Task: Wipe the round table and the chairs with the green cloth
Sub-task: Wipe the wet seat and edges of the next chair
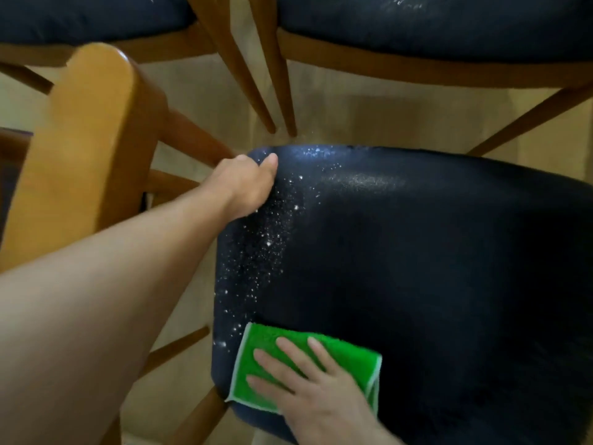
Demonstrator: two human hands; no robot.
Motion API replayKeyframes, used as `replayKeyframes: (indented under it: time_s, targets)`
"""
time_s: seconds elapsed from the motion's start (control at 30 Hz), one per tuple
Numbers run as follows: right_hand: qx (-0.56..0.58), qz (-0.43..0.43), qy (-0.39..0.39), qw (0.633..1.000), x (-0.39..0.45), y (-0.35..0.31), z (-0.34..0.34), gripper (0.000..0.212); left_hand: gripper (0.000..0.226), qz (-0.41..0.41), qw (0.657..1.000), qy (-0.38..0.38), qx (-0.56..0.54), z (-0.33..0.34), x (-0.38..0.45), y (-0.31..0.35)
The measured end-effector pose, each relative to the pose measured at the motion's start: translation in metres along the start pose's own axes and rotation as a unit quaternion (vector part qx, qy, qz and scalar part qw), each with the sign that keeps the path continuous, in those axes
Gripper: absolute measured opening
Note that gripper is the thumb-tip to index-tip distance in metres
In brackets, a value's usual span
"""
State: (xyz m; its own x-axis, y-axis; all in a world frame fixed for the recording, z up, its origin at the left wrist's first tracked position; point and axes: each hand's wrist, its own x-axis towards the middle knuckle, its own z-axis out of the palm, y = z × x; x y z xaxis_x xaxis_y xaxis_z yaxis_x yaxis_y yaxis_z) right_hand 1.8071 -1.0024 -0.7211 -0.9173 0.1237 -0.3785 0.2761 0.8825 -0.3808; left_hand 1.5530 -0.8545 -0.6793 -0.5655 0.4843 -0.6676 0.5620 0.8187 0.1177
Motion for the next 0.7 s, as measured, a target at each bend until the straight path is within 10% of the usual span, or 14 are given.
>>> replayKeyframes:
  time_s: [0.3, 0.47, 0.7]
  targets:
    - [0.059, 0.435, 0.151, 0.886, 0.116, 0.171, -0.109, 0.060, 0.060, -0.015, 0.999, 0.008, -0.052, -0.005, -0.009, 0.008]
    - [0.023, 0.332, 0.174, 0.927, 0.112, 0.092, -0.080, 0.063, 0.065, -0.037, 0.994, 0.043, -0.096, -0.013, -0.019, 0.015]
    - [0.018, 0.119, 0.067, 0.990, 0.039, -0.011, -0.009, 0.064, 0.032, 0.226, 0.970, 0.070, 0.056, -0.043, -0.092, 0.010]
